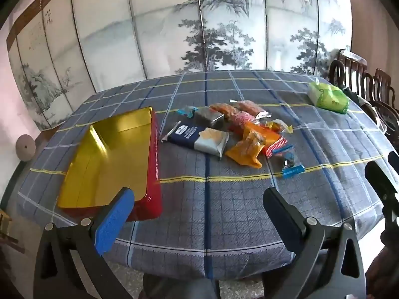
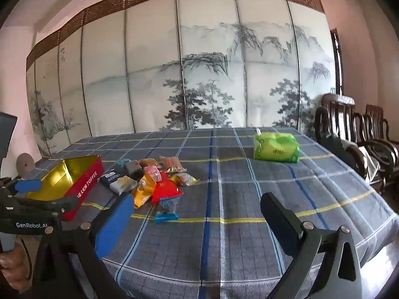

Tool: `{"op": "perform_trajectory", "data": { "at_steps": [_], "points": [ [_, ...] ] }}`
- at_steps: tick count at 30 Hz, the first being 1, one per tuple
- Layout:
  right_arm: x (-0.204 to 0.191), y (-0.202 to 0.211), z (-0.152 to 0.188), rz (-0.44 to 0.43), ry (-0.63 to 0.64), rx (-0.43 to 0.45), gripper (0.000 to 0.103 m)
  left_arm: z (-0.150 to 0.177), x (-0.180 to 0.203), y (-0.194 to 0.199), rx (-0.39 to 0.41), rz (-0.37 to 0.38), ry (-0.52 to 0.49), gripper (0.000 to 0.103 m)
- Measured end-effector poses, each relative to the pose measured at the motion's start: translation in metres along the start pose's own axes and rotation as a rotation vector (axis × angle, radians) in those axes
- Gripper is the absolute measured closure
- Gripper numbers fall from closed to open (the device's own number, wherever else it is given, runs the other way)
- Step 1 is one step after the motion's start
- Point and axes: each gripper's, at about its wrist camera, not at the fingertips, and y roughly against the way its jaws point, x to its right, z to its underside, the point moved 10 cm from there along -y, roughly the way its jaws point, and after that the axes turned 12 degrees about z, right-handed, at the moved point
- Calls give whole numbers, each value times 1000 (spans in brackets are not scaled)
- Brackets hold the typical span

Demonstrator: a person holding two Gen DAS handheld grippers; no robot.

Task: Organize snacks
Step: 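Move the left gripper toward the pile of wrapped snacks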

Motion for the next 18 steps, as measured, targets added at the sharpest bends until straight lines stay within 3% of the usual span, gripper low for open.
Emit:
{"op": "perform_trajectory", "data": {
  "at_steps": [2, 4, 8, 18],
  "points": [
    [-3, 5, 1, -12, 7, 2, 0, 11, -7, -11, -46, 29, 26, 1],
    [-8, 14, 3, -14, 23, 8, 0, 17, -9, -14, -37, 33, 19, 1],
    [-4, -10, 25, -46, -20, -113, 0, 20, 6, -21, -87, 50, -5, 1],
    [-6, -9, 50, -45, 15, -123, 0, 9, 30, -39, -124, 155, -29, 1]
  ]
}}
